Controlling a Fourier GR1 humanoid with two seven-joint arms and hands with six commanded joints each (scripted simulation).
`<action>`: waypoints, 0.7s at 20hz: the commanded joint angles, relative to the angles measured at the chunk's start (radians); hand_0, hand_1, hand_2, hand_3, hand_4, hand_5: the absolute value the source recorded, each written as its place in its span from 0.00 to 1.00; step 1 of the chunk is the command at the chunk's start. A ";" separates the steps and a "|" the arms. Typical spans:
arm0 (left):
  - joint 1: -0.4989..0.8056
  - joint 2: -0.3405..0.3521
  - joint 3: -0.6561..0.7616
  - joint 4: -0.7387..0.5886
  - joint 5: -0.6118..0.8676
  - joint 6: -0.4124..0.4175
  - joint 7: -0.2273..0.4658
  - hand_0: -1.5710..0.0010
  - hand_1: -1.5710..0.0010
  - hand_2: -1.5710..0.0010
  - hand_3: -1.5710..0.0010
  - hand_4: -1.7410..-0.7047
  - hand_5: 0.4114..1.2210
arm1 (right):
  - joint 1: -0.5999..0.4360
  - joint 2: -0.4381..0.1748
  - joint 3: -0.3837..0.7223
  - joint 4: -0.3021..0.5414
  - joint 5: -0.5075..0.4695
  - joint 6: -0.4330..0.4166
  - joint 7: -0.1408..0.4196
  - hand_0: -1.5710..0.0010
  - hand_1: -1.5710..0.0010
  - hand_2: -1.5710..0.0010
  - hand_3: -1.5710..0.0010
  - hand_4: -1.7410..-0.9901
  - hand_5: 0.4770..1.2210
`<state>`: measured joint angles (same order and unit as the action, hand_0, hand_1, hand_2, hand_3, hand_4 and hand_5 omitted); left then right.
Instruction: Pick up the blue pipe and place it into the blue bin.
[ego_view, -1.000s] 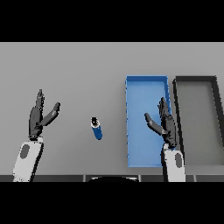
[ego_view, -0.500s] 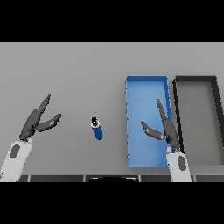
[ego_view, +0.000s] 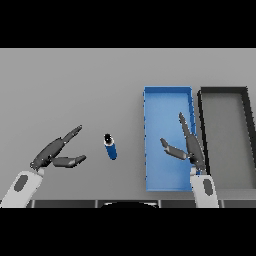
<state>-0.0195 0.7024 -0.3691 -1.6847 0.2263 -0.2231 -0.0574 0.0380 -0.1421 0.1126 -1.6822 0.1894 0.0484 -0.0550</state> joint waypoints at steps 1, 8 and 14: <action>-0.006 -0.008 -0.023 -0.015 -0.008 -0.003 0.040 1.00 1.00 1.00 1.00 0.68 0.10 | -0.006 0.004 0.005 0.002 0.001 0.003 0.013 1.00 1.00 1.00 1.00 0.68 0.13; -0.031 -0.105 -0.138 0.001 -0.105 -0.013 0.047 1.00 1.00 1.00 1.00 0.60 0.07 | -0.002 -0.005 0.002 0.015 0.004 0.008 0.013 1.00 1.00 1.00 1.00 0.71 0.13; -0.115 -0.250 -0.171 0.126 -0.153 0.025 0.031 1.00 1.00 1.00 1.00 0.59 0.09 | 0.009 0.009 0.004 0.009 -0.002 0.007 0.025 1.00 1.00 1.00 1.00 0.71 0.10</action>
<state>-0.1352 0.4514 -0.5409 -1.5588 0.0729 -0.1975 -0.0217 0.0460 -0.1334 0.1161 -1.6734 0.1876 0.0550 -0.0292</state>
